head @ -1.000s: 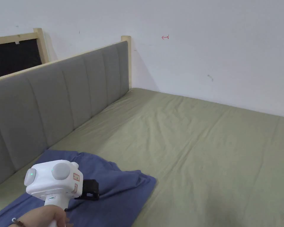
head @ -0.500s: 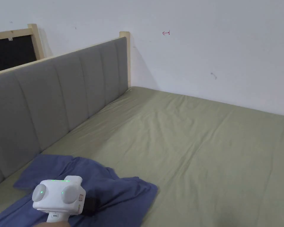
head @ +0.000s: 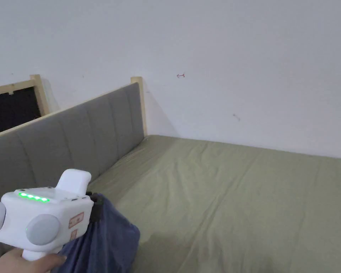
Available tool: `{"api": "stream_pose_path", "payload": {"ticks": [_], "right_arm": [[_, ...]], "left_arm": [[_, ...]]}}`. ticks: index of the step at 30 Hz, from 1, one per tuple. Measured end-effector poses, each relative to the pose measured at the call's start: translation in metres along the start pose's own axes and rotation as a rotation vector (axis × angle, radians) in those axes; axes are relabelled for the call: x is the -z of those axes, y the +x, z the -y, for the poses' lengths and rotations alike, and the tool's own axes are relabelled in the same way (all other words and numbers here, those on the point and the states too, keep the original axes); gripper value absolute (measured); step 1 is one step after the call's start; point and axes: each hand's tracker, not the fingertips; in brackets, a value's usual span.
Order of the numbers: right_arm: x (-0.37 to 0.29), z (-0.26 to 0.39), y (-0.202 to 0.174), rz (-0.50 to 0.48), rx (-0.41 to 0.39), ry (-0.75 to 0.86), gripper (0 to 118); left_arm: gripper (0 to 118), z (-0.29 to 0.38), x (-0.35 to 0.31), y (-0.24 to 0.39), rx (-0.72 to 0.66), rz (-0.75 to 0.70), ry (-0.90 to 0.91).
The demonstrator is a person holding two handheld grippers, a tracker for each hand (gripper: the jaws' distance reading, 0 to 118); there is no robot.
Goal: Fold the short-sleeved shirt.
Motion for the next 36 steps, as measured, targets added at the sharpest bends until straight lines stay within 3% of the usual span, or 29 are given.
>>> {"api": "stream_pose_path", "payload": {"ticks": [6, 9, 15, 20, 23, 25, 26, 27, 29, 31, 36], "right_arm": [[-0.053, -0.008, 0.028, 0.063, 0.034, 0.093, 0], [-0.082, -0.010, 0.048, 0.084, 0.074, 0.134, 0], [-0.134, -0.007, 0.091, 0.209, 0.073, 0.184, 0], [-0.154, 0.007, 0.120, 0.284, 0.136, 0.181, 0], [-0.153, 0.018, 0.131, 0.310, 0.179, 0.157, 0], [-0.150, 0.025, 0.134, 0.313, 0.199, 0.138, 0], [-0.147, 0.028, 0.135, 0.313, 0.204, 0.128, 0], [-0.144, 0.031, 0.135, 0.311, 0.207, 0.117, 0], [-0.140, 0.036, 0.134, 0.305, 0.209, 0.101, 0], [-0.136, 0.038, 0.133, 0.297, 0.209, 0.088, 0], [-0.126, 0.038, 0.131, 0.286, 0.213, 0.073, 0]], "left_arm": [[0, -0.100, -0.070, 0.121, 0.047, 0.327, 0.230], [0, -0.121, -0.084, 0.181, 0.069, 0.483, 0.254], [0, -0.132, -0.079, 0.302, 0.096, 0.782, 0.212], [0, -0.107, -0.033, 0.391, 0.169, 0.866, -0.002], [0, -0.072, 0.019, 0.438, 0.246, 0.746, -0.280], [1, -0.041, 0.052, 0.452, 0.218, 0.749, -0.460], [12, -0.025, 0.067, 0.453, 0.185, 0.767, -0.531], [34, -0.012, 0.078, 0.453, 0.148, 0.760, -0.583], [109, 0.008, 0.097, 0.446, 0.092, 0.739, -0.670], [113, 0.026, 0.103, 0.428, 0.073, 0.730, -0.696], [110, 0.024, 0.085, 0.363, -0.026, 0.701, -0.538]]}}
